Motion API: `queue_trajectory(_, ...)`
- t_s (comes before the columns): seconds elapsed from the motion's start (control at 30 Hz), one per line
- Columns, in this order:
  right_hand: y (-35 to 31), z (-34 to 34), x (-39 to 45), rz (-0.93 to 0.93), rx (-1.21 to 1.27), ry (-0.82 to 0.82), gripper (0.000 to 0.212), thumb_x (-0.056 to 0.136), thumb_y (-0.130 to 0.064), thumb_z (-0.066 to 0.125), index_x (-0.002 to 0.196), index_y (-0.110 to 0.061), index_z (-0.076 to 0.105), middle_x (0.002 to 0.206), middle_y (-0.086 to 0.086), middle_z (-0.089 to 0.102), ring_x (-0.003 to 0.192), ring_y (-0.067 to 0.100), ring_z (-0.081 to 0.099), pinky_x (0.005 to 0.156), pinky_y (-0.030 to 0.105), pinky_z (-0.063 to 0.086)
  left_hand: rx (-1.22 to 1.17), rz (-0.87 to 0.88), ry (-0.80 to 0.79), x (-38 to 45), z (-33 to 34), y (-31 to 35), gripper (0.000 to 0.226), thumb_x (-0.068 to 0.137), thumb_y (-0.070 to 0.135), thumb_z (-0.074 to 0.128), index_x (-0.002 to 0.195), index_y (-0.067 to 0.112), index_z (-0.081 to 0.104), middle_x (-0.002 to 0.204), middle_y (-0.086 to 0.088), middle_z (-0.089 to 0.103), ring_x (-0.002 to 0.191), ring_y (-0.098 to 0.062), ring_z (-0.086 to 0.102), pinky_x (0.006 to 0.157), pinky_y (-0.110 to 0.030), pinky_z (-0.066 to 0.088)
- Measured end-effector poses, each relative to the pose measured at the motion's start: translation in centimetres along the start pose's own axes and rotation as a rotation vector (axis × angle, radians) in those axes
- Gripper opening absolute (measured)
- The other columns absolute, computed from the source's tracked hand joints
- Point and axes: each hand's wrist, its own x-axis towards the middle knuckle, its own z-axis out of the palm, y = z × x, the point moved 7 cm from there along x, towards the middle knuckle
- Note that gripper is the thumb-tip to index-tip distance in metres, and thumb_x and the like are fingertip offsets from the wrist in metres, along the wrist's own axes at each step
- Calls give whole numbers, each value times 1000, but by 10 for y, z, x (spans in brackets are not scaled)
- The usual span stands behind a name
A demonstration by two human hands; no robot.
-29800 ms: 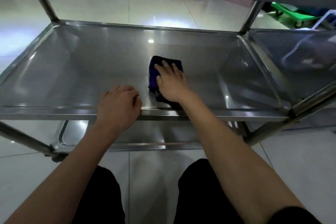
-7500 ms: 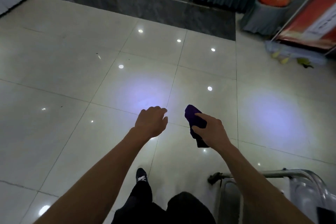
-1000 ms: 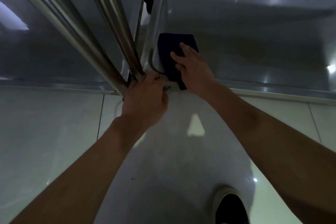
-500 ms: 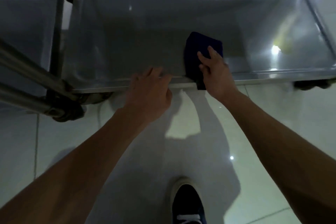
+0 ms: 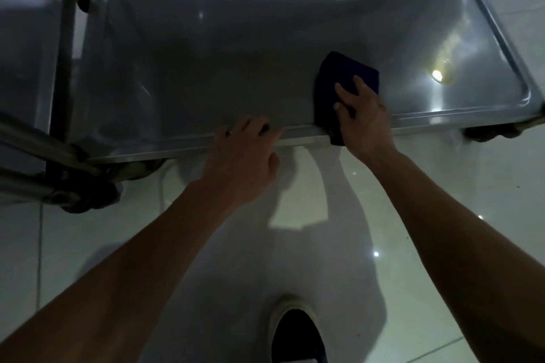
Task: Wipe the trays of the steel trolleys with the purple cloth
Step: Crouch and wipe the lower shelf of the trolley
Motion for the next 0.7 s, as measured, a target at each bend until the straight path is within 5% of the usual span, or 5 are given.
queue_trajectory(0.43,-145,84,18,-242,35,-121,44,104,-23,46,148,-22,45,163,10,23,151,27,19,122,39,18,123,-385,37,-59,-45,-162,33,95,39,51,116,18,64,123,-9,60,113,-38,53,94,-51,45)
queue_trajectory(0.7,-241,142,23,-383,40,-233,45,106,-28,39,151,-32,36,166,2,11,153,18,6,123,37,4,83,-324,37,-81,-41,-175,37,99,37,43,125,17,61,131,-6,54,122,-28,48,94,-43,44)
